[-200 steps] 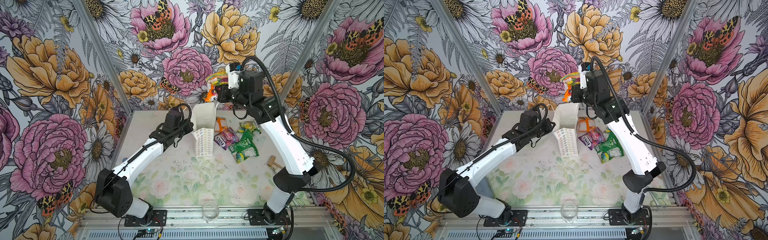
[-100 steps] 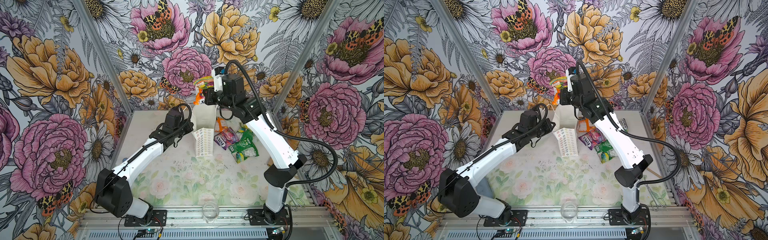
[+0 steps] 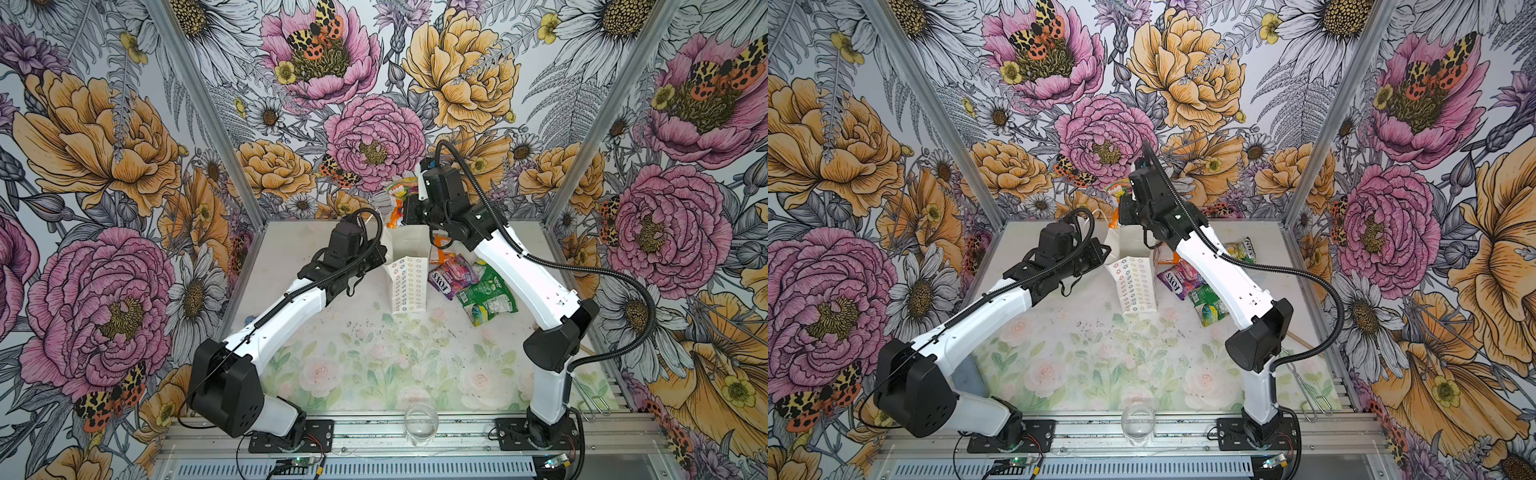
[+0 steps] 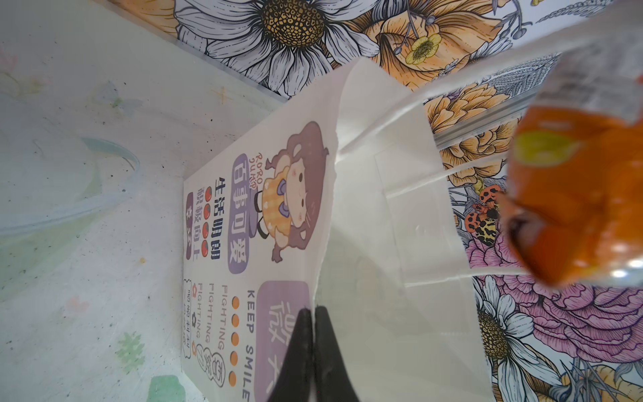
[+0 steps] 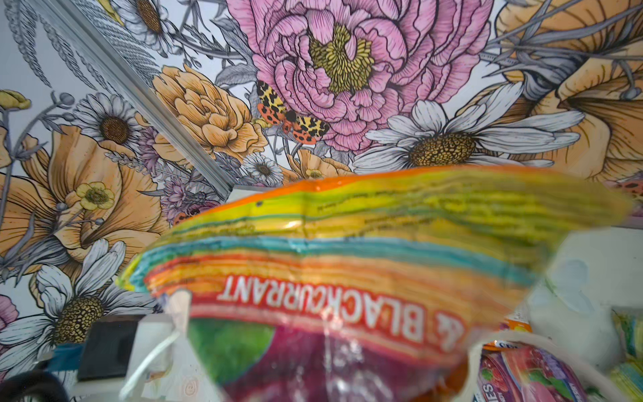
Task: Place the snacks into the paper bag
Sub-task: 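Lower the fruits packet into the bag opening with the right gripper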
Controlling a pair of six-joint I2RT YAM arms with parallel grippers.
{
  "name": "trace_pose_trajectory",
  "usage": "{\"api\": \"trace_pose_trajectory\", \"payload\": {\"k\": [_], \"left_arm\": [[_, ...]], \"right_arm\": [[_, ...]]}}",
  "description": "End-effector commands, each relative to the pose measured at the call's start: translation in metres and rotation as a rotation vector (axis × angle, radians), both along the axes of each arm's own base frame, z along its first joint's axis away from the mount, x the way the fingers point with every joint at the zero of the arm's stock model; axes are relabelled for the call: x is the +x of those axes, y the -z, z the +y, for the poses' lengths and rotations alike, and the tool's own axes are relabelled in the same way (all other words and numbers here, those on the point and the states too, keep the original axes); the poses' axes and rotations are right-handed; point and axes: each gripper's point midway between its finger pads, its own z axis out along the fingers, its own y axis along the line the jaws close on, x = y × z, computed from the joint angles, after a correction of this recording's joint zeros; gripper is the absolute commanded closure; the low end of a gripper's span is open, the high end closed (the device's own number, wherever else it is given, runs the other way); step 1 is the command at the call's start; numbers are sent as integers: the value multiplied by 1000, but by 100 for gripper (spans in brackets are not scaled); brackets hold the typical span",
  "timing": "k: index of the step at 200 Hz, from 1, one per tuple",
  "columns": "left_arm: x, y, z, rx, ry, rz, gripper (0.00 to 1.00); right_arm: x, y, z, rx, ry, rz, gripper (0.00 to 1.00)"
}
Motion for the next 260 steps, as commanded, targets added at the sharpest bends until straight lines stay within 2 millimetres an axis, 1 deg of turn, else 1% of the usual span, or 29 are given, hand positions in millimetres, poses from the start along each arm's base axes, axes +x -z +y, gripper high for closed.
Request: {"api": "trace_pose_trajectory", "payload": {"k": [1,21,75,115,145,200,260], "left_arm": [[-5,-6,0,-28,4,-8,100],[-5,-6,1,-30,4,-7,99],[-3,-4,2,-33,-5,-5,98],[-3,-4,1,-38,-7,-3,98],[-3,-6,0,-47,-10,-5,98],[0,-9,-3,-65,-16,-15,98],[0,-9,-4,-67,-14,-15,98]], "right_arm": [[-4,-19,-7,43,35,-43,100],[-7,-7,-11,34,51,-15,100],[-20,11,-23,39,83,47,100],[-32,23,-22,67,67,103,100],[-36,26,-23,74,68,120,100],[-43,38,-20,76,50,183,100],[-52,43,-20,74,37,233,100]]}}
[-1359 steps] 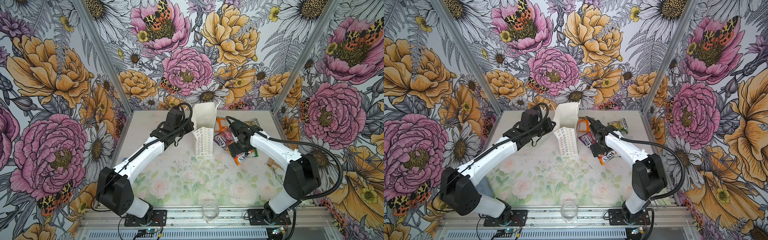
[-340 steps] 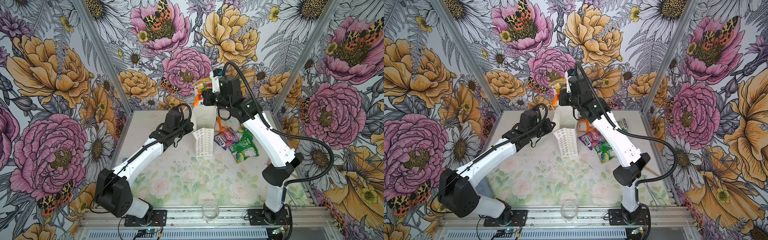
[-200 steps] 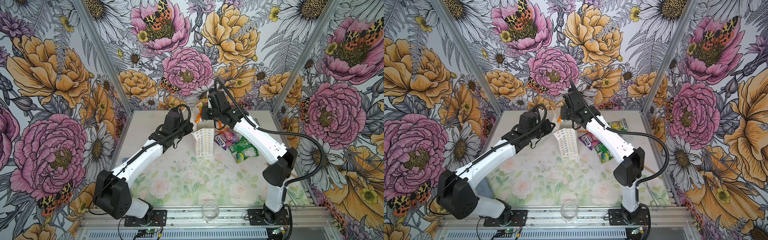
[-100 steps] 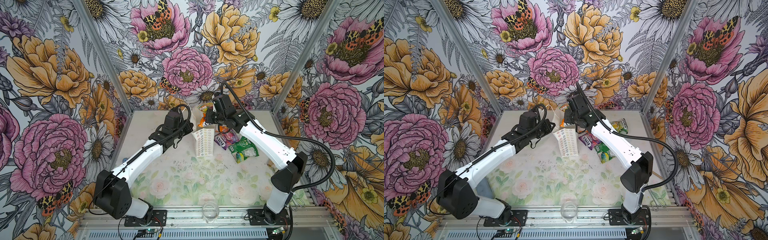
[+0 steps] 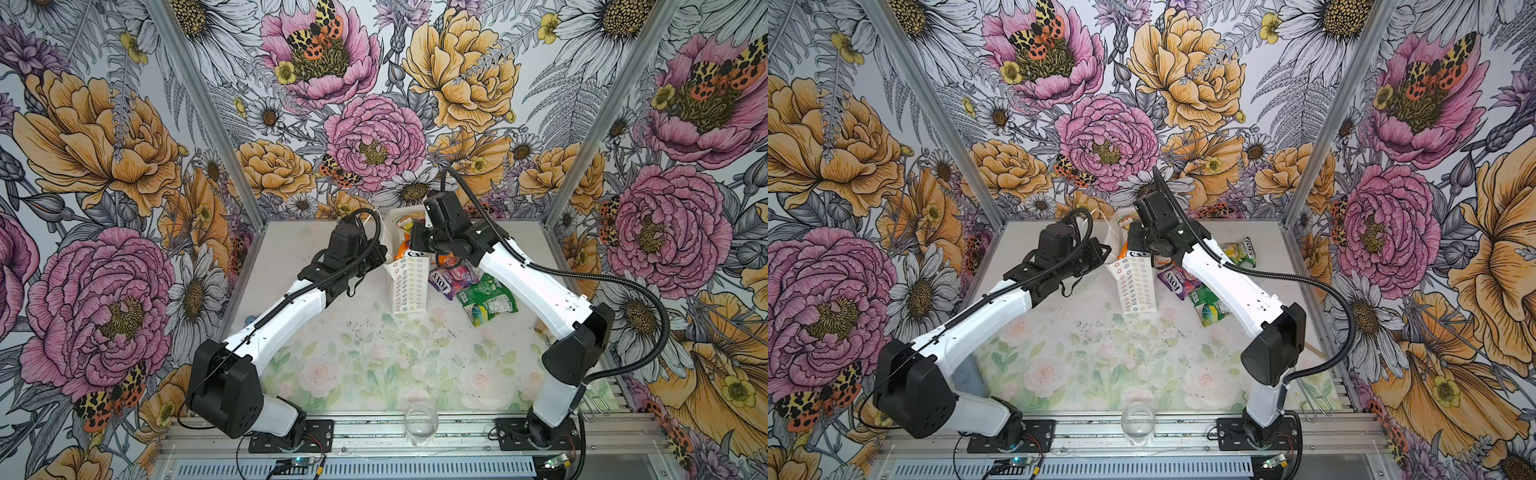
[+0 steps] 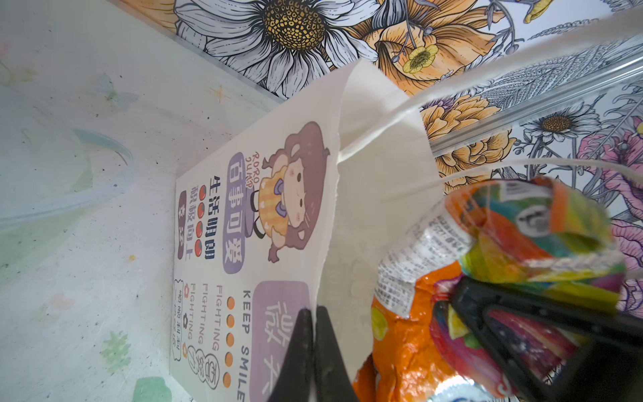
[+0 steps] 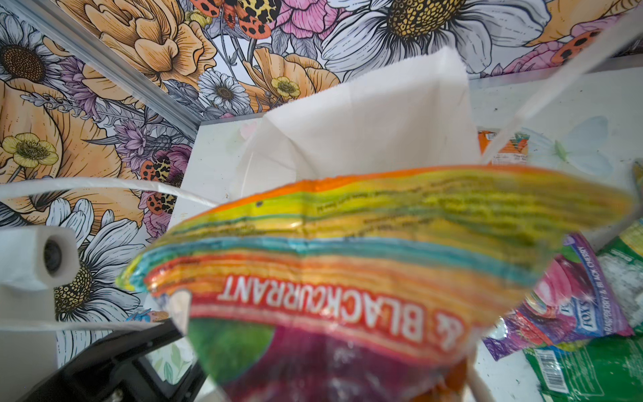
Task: Place the snacks into the paper bag
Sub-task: 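Lower the fruits packet into the bag opening with the right gripper, then open the right gripper and lift it out of the bag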
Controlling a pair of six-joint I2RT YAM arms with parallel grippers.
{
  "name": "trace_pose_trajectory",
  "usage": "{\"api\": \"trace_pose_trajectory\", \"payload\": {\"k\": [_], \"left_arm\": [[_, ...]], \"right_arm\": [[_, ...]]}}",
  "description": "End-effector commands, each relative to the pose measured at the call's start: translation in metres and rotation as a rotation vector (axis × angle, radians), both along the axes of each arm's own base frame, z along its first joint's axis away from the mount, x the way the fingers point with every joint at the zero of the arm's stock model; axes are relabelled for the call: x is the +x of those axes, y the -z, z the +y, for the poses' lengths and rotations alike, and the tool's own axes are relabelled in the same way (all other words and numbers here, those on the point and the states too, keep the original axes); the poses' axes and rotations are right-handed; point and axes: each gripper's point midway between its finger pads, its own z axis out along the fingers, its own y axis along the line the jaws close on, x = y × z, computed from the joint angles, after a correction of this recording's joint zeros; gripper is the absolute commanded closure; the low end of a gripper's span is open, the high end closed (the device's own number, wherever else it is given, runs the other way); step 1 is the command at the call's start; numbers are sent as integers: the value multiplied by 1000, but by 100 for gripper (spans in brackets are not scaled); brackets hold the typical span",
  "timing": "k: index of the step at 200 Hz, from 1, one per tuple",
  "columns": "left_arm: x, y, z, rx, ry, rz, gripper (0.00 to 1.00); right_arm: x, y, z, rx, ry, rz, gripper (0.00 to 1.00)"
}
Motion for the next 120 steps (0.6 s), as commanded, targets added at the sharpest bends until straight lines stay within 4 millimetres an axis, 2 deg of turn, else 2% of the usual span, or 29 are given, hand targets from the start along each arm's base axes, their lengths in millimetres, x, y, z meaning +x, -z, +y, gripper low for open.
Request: {"api": "trace_pose_trajectory", "payload": {"k": [1,57,97,120], "left_arm": [[-1,-8,-3,-23,6,-23,98],[-2,-9,-1,-18,-1,-25,98],[-1,-9,0,-18,-3,-26,98],[0,-8,-2,-17,1,-23,98]], "right_arm": [[-9,-25,-1,54,-2,-29,100],[-15,-22,-3,58,4,13,96],[-17,-22,-4,56,8,21,81],[-17,-21,-3,58,5,25,76]]}}
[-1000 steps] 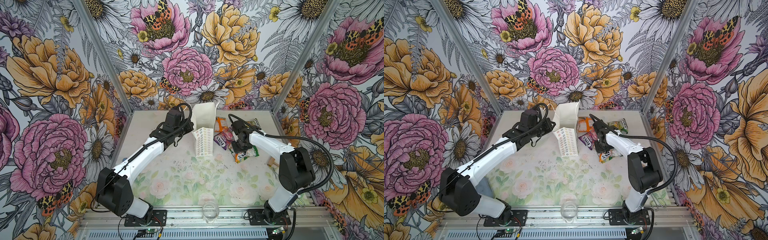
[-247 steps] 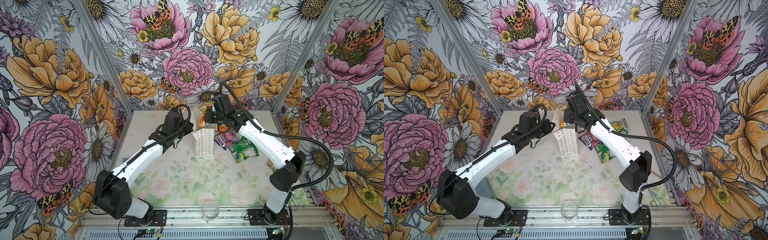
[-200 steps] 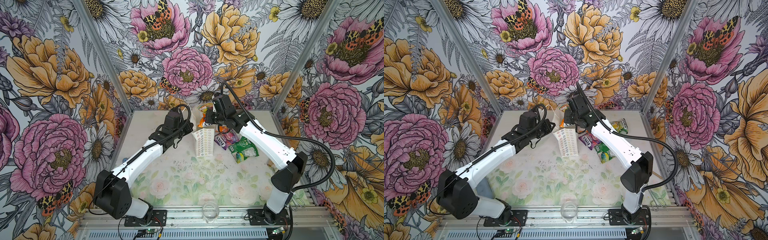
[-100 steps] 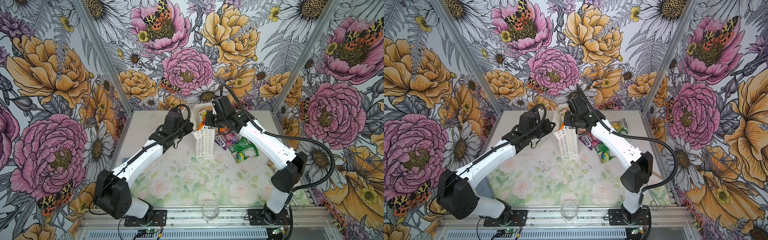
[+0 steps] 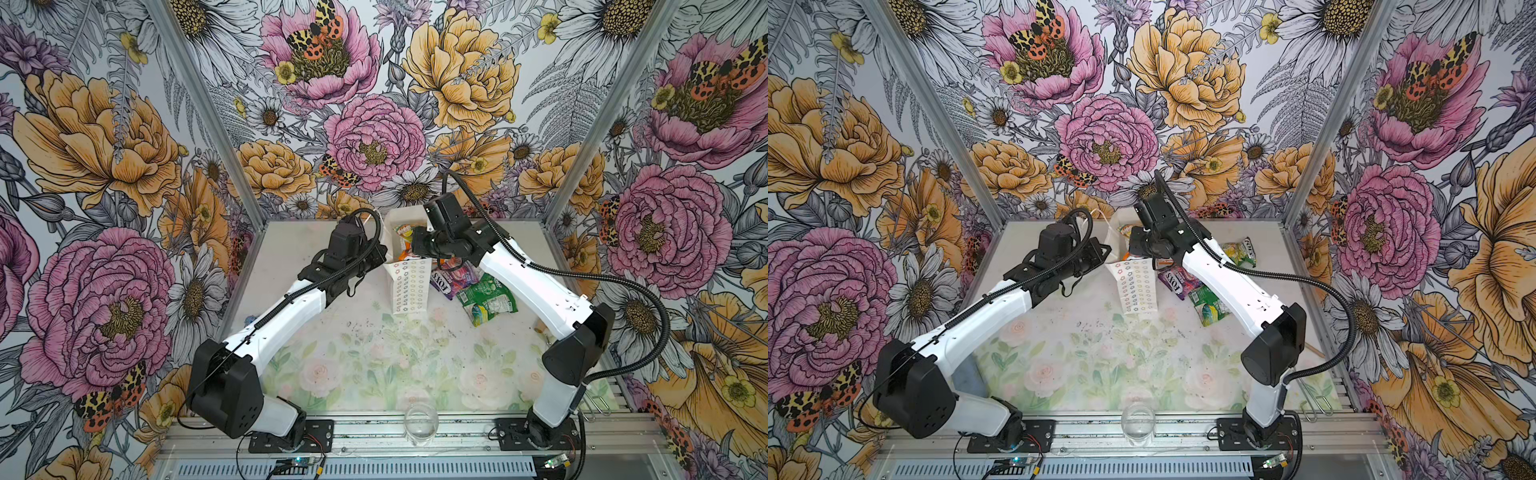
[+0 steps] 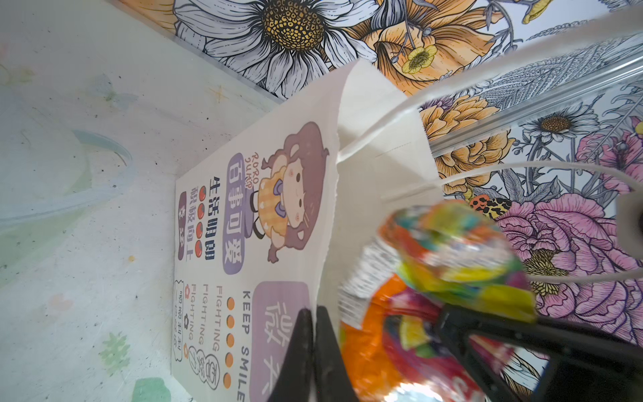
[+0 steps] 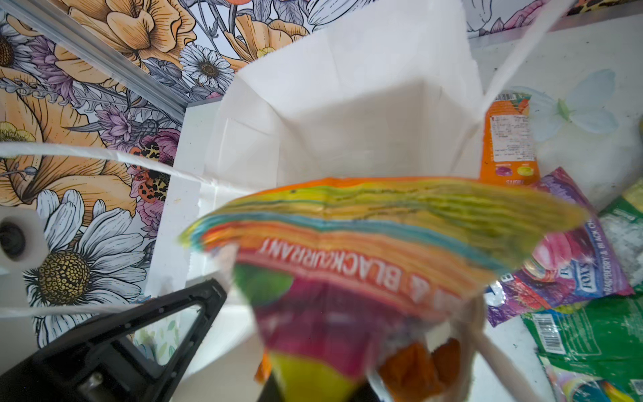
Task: Place the snacks into the paper bag
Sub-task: 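Open the right gripper and lift it out of the bag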
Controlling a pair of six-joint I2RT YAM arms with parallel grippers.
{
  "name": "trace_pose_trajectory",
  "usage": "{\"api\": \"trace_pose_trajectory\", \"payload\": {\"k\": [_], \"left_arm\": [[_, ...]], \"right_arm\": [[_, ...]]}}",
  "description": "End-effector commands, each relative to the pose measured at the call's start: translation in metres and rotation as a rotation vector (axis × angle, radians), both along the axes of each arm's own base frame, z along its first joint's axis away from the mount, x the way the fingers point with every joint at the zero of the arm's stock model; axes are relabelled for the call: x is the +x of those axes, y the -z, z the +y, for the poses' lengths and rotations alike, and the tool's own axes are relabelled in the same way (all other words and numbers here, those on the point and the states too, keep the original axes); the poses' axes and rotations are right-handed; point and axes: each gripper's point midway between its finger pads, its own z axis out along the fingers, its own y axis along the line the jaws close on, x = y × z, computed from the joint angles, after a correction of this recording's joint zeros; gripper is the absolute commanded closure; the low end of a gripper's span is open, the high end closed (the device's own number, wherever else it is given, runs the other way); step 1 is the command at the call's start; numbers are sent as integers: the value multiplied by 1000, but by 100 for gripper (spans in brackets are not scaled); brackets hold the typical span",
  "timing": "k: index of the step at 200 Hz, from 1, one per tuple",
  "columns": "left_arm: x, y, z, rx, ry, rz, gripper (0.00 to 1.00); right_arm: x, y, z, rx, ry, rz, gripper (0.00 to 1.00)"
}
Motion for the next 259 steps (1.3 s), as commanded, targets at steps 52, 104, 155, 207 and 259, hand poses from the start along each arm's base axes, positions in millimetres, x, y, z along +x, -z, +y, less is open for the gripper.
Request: {"api": "trace_pose_trajectory", "payload": {"k": [52,104,155,207,259], "left_arm": [[1,-8,-2,-17,3,-22,98],[1,-6,-2,-16,4,-20,98],[2,-11,-2,-20,7,-27,97],[3,-13,-3,-17,12,-30,97],[2,-17,-6,-18,26,-37,97]], "right_arm": [[-6,-35,2,65,-17,-57,66],[-10,-47,4,70,-58,-85,60],[-31,-75,19,101,-252,-151,49],[-67,-111,4,81,-390,-258,34],[-106,-119,-52,-88,-386,-285,25]]}}
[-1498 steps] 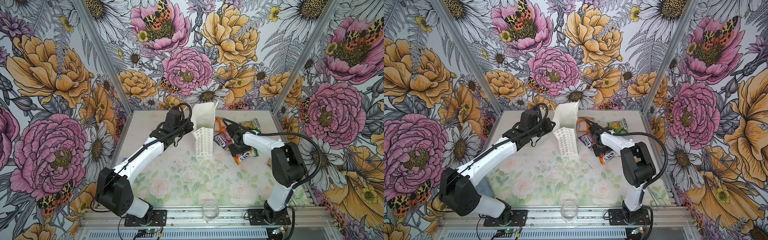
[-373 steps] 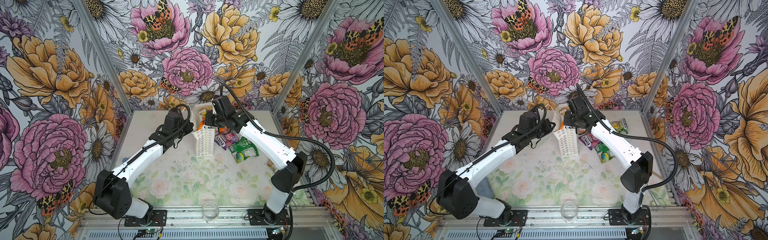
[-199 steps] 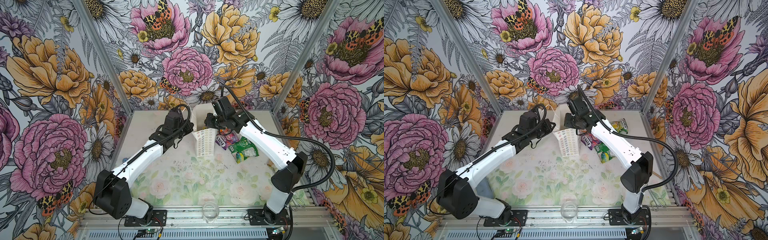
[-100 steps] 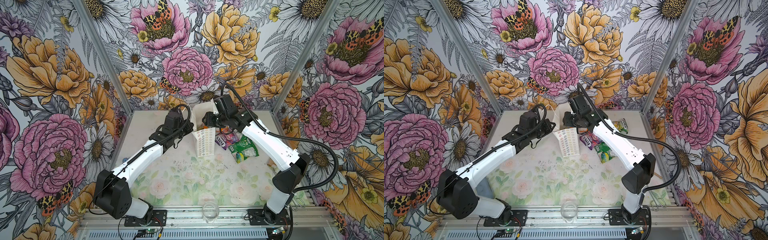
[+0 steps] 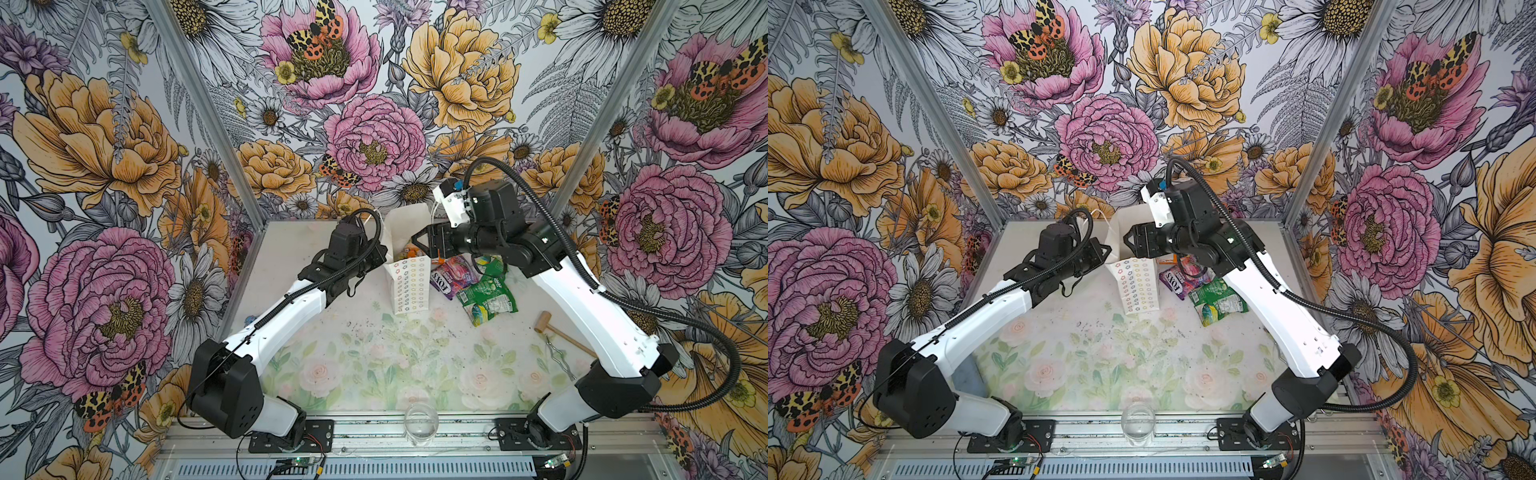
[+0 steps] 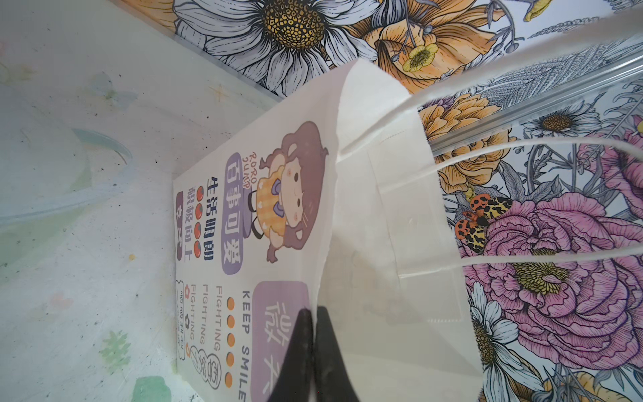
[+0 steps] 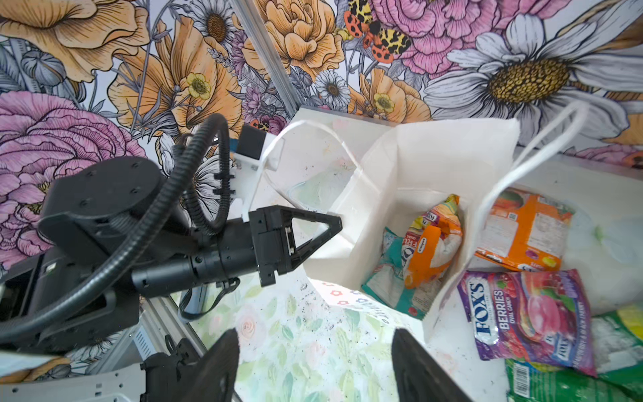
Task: Place the snacks into the paper bag
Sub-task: 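Open the right gripper and lift it out of the bag, then move the right gripper down to the purple Fox's berries packet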
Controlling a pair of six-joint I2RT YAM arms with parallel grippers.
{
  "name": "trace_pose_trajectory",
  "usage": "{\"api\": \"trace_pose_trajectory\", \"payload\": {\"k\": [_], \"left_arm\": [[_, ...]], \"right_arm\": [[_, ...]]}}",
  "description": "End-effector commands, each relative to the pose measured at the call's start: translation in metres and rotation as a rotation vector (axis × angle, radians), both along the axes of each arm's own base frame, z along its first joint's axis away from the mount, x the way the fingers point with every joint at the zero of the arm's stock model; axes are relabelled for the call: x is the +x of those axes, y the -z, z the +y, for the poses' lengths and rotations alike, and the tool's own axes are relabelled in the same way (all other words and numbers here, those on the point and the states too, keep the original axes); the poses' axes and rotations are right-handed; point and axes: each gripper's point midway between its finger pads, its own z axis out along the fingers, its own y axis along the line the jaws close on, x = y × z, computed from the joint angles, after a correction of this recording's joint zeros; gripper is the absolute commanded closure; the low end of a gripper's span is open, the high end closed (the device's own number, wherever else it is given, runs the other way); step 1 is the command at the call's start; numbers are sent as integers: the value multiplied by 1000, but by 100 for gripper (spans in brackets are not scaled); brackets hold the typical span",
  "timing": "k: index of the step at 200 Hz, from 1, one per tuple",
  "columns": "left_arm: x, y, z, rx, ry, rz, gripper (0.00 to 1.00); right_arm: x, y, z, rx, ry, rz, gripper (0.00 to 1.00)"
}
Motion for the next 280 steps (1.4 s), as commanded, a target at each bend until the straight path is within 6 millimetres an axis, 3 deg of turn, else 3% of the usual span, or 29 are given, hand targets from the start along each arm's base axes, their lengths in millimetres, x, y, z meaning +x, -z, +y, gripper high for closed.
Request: {"api": "trace_pose_trajectory", "payload": {"k": [1,55,105,150,210,280], "left_arm": [[3,-17,-5,-20,24,-40,97],[3,-17,-2,-36,17,-42,97],[4,-17,-3,-44,20,-39,97],[5,-17,-3,-46,19,-37,97],[7,-12,-4,-40,17,-22,97],[6,-15,-3,-39,11,-25,97]], "right_arm": [[-19,-3,-35,-116,28,-45,25],[-37,25,-128,-294,314,-21,13],[-44,77,-182,-279,530,148,6],[-27,118,-190,-228,613,266,5],[4,146,-199,-201,728,320,4],[42,179,-176,17,805,382,3]]}}
